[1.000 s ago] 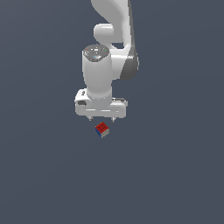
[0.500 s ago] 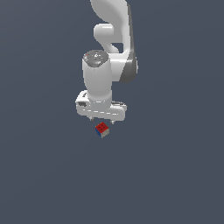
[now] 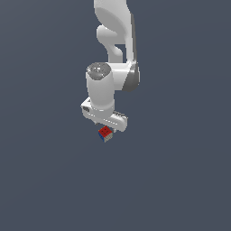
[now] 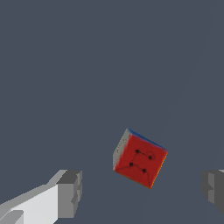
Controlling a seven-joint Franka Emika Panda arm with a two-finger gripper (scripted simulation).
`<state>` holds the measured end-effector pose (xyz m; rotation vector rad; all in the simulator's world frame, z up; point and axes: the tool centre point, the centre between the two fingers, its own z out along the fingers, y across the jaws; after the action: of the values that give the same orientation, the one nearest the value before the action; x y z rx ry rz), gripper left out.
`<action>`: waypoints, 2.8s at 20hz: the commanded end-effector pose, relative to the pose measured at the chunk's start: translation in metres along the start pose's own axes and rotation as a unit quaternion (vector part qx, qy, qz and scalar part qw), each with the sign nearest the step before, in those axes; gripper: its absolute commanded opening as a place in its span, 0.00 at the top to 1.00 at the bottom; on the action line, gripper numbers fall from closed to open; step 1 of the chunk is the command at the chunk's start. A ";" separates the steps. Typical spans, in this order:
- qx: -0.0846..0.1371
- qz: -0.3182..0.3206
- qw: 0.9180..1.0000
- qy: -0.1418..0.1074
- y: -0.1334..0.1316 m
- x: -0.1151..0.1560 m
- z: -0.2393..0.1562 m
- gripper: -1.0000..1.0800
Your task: Pick up the object and move it to a goal position.
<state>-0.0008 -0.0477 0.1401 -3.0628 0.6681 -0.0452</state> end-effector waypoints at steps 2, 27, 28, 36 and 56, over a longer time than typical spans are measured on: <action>-0.001 0.053 0.999 -0.003 0.003 -0.004 0.013 0.04; -0.009 0.232 0.973 -0.012 0.018 -0.019 0.057 0.04; -0.009 0.232 0.973 -0.012 0.018 -0.019 0.059 0.04; -0.009 0.234 0.972 -0.012 0.019 -0.021 0.092 0.04; -0.009 0.234 0.972 -0.012 0.017 -0.021 0.105 1.00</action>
<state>-0.0238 -0.0555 0.0340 -2.8266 1.3699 -0.0003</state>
